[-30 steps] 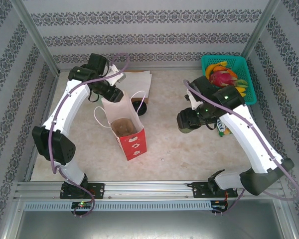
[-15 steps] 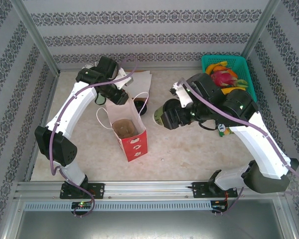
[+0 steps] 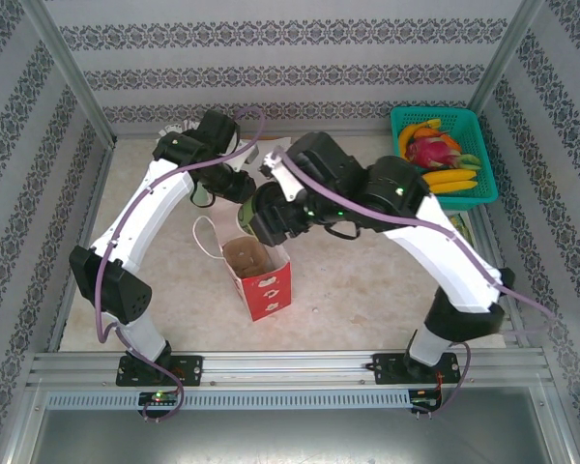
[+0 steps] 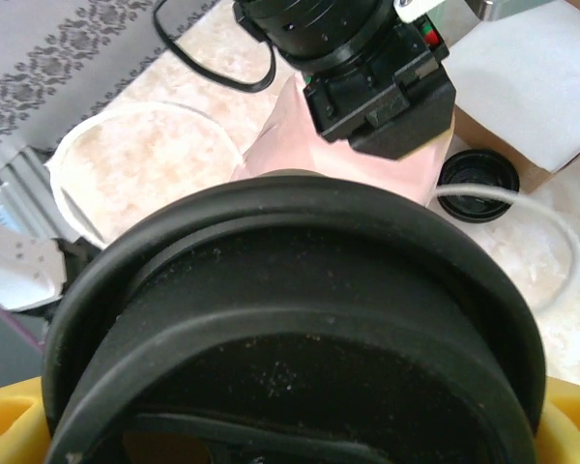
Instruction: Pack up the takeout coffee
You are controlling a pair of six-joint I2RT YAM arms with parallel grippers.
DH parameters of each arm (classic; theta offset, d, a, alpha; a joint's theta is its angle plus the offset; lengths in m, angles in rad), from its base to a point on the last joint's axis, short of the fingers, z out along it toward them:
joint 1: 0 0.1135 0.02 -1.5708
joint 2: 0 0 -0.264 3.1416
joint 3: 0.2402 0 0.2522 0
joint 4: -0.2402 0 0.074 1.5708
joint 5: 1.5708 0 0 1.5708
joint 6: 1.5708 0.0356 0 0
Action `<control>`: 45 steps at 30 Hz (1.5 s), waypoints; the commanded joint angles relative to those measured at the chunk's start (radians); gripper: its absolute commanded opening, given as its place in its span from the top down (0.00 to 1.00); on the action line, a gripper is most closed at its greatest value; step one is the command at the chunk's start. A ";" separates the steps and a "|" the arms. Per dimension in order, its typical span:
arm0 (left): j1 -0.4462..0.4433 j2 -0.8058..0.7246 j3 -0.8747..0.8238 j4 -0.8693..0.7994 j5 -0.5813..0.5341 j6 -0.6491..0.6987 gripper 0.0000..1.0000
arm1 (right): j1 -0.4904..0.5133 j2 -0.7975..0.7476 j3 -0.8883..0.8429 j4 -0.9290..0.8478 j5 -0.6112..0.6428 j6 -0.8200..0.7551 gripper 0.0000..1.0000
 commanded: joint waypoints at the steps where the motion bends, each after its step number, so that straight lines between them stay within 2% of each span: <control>1: -0.005 0.008 0.024 -0.052 -0.032 -0.069 0.66 | 0.030 0.065 0.064 -0.043 0.076 -0.016 0.25; 6: -0.004 0.015 0.024 -0.053 -0.032 -0.077 0.66 | 0.061 0.194 0.180 -0.102 0.176 0.020 0.26; 12: 0.000 0.004 0.021 -0.053 -0.037 -0.075 0.66 | 0.062 0.249 0.169 -0.108 0.130 0.051 0.26; 23: 0.004 -0.005 0.006 -0.042 -0.027 -0.080 0.68 | 0.062 0.252 0.081 -0.066 0.018 0.036 0.26; 35: 0.005 -0.014 0.000 -0.044 -0.030 -0.075 0.70 | 0.040 0.249 0.008 -0.078 0.011 0.053 0.26; 38: 0.005 -0.031 -0.016 -0.047 -0.029 -0.088 0.70 | 0.030 0.239 -0.014 -0.098 0.020 0.049 0.26; 45: -0.004 -0.105 -0.096 -0.046 0.015 -0.136 0.72 | -0.003 0.228 -0.012 -0.175 0.128 0.017 0.25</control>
